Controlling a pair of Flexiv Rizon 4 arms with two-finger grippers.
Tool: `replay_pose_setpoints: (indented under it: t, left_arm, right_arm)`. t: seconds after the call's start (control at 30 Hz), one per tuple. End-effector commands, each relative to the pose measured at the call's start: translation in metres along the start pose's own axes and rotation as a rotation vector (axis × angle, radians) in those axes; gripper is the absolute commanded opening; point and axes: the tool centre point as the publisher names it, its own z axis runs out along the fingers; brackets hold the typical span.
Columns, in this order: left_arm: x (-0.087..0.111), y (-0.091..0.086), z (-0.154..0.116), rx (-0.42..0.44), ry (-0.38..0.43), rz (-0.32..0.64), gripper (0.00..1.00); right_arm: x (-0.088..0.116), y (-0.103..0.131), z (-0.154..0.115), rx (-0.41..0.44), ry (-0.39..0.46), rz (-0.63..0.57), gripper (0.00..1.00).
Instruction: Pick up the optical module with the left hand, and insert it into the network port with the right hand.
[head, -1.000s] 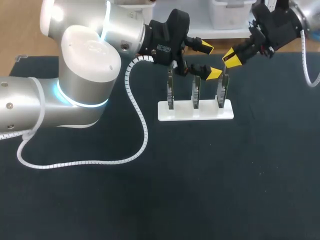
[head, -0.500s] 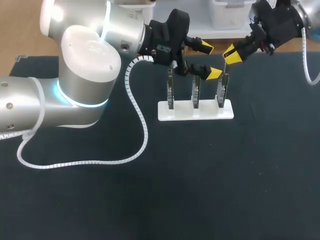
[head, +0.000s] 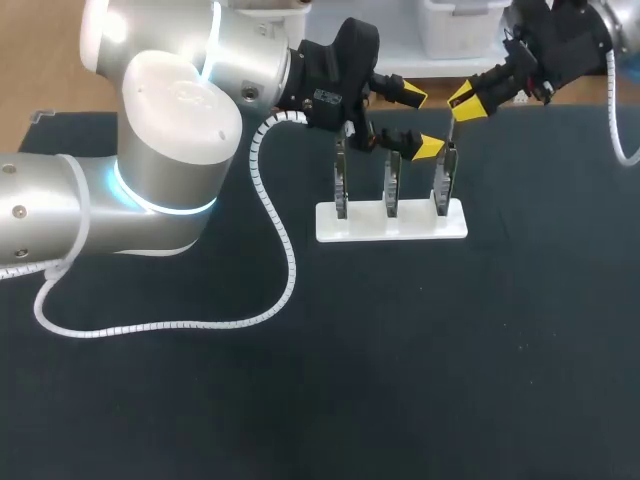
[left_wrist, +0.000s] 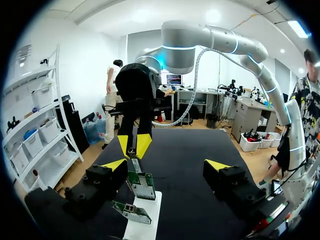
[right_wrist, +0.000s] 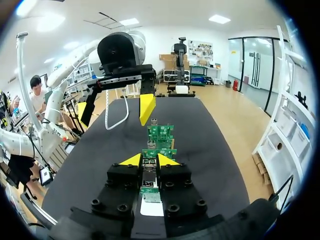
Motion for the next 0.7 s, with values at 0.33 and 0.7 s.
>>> replay_pose_setpoints:
  t: [0.33, 0.7]
  left_arm:
    - [-0.0008, -0.0008, 0.0001, -0.003, 0.005, -0.002, 1.0]
    - [-0.0008, -0.0008, 0.0001, -0.003, 0.005, -0.002, 1.0]
  right_arm:
    - [0.0042, 0.0043, 0.0026, 0.003, 0.001, 0.009, 0.0]
    - [0.0072, 0.0037, 0.0054, 0.001, 0.009, 0.013, 0.0]
